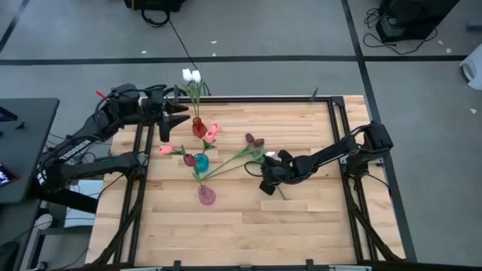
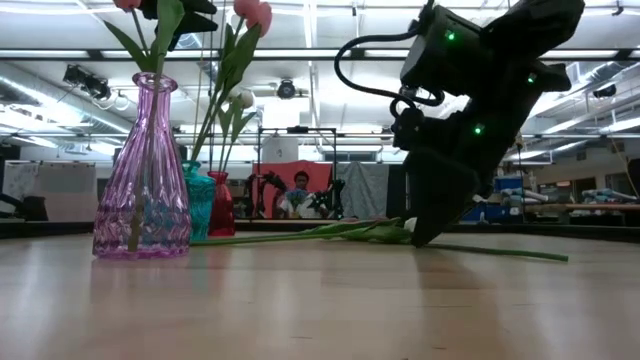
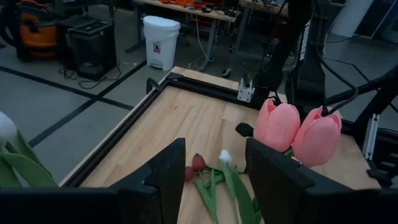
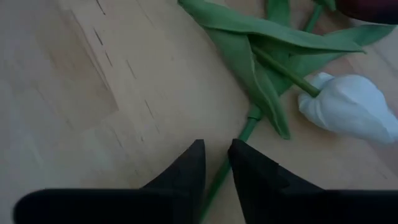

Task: Sort flowers into vase by color
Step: Put the right red flower into the pink vase

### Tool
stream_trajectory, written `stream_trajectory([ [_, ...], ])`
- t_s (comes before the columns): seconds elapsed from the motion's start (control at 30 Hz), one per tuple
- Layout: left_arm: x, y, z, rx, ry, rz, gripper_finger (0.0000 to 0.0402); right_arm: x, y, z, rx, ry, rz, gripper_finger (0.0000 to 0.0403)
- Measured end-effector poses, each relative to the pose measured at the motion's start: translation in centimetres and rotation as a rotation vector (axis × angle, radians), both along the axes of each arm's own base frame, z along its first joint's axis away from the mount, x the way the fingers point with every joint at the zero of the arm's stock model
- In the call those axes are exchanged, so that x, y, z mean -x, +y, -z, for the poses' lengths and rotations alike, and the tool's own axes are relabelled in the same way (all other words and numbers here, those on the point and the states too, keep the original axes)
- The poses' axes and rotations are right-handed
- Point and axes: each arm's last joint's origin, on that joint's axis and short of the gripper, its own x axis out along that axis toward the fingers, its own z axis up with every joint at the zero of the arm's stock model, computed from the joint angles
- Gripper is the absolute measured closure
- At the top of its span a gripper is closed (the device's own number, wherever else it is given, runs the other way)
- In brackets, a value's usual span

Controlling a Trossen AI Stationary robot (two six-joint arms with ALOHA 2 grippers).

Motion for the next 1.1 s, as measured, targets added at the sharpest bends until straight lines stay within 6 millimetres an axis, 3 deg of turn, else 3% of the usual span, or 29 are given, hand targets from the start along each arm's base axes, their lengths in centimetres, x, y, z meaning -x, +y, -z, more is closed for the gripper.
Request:
stream_trajectory([
  [0.2,0.0,0.0,0.0,-0.002,0.001,-0.003,0.0229,0.6,-0.5,-1.2,0.018,0.002,0.008,0.0366],
  [0.33,0.0,0.0,0.0,-0.003,0.002,-0.003,0.0229,0.7,-0.8,-2.6,-0.006,-0.049,0.006,0.0381],
  [0.47,0.0,0.0,0.0,-0.003,0.003,-0.003,0.0229,0.7,-0.8,-2.6,-0.007,-0.045,-0.005,0.0378],
  [0.87,0.0,0.0,0.0,-0.003,0.004,-0.004,0.0229,0.5,-1.2,0.0,-0.007,0.011,0.051,0.0323],
  [1.1,0.0,0.0,0.0,-0.004,0.005,-0.01,0.0229,0.5,-1.3,0.0,0.002,0.02,0.043,0.0349],
])
